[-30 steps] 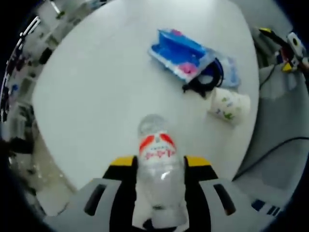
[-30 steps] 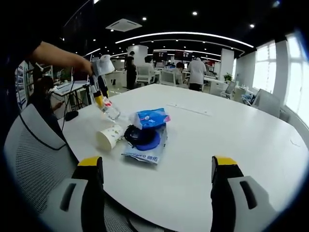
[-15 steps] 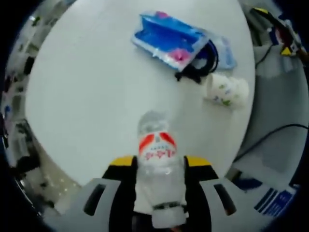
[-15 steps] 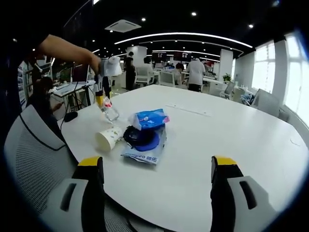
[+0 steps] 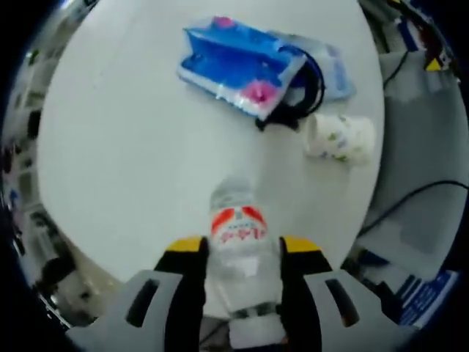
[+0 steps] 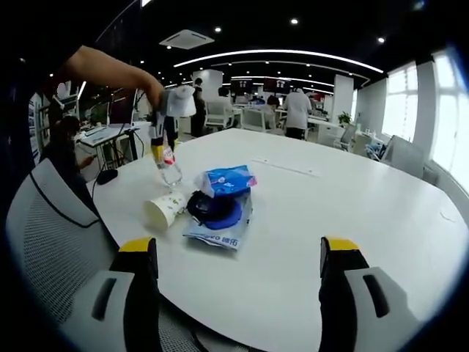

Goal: Arrange the tabletop items into an orderly group along one side of the table until the central work area is clear of visible clutter.

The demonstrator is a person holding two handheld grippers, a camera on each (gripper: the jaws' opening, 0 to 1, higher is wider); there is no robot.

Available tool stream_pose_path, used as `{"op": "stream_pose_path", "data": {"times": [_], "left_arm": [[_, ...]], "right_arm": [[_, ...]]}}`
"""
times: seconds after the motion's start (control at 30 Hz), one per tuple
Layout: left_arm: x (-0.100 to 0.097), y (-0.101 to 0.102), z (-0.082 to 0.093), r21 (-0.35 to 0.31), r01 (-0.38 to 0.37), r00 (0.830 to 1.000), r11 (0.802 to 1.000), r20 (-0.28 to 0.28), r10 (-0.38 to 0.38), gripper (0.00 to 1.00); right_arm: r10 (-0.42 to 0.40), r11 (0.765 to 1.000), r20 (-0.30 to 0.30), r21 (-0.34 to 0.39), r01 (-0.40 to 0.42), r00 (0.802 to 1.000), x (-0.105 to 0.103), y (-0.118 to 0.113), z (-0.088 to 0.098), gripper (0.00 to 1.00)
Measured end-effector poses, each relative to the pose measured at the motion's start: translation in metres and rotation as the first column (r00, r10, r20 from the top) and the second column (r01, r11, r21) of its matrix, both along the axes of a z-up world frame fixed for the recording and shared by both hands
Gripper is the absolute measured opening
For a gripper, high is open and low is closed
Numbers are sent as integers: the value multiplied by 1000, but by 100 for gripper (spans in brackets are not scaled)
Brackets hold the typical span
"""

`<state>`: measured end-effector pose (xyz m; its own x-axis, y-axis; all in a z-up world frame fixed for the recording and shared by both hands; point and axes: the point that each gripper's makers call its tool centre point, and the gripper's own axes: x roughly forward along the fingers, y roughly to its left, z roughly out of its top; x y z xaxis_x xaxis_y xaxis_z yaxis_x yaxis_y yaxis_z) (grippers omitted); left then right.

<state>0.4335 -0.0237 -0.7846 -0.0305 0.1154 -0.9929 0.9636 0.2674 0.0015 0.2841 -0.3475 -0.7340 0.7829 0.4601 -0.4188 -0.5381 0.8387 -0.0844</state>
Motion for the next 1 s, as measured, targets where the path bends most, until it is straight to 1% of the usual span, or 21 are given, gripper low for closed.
{"op": "stream_pose_path", "data": {"times": [0.07,0.13,0.27,0.47,0.63,0.7,0.77,0.87,1.0], "left_arm": [[1,-2,-2,8,18,1000,1000,-5,-18,37],[2,-8,-3,8,37,999,999,-12,-37,37],[3,-16,-4,40,103,994,994,-24,-102,37],[4,-22,-5,34,183,983,983,-43,-181,38],[6,-25,-5,18,197,980,980,-39,-196,38],[6,-25,-6,12,219,975,976,-34,-219,39],[8,-26,-6,3,234,972,972,-22,-234,39],[9,-27,-7,-1,234,972,972,-10,-234,39],[10,-28,-8,-8,252,968,968,5,-252,39]], "right_arm": [[1,1000,1,-2,-1,1000,0,0,0,91],[0,1000,3,0,0,1000,0,0,0,91],[-3,1000,6,-1,3,1000,0,-1,0,91],[-6,1000,11,-3,6,1000,0,-2,1,91],[-9,1000,11,-1,9,1000,0,-2,1,91],[-9,1000,11,-1,9,1000,0,-1,1,91],[-9,1000,10,-1,9,1000,0,-1,1,91],[-8,1000,11,0,8,1000,-1,-1,1,91],[-6,1000,12,-1,7,1000,-1,-1,1,91]]}}
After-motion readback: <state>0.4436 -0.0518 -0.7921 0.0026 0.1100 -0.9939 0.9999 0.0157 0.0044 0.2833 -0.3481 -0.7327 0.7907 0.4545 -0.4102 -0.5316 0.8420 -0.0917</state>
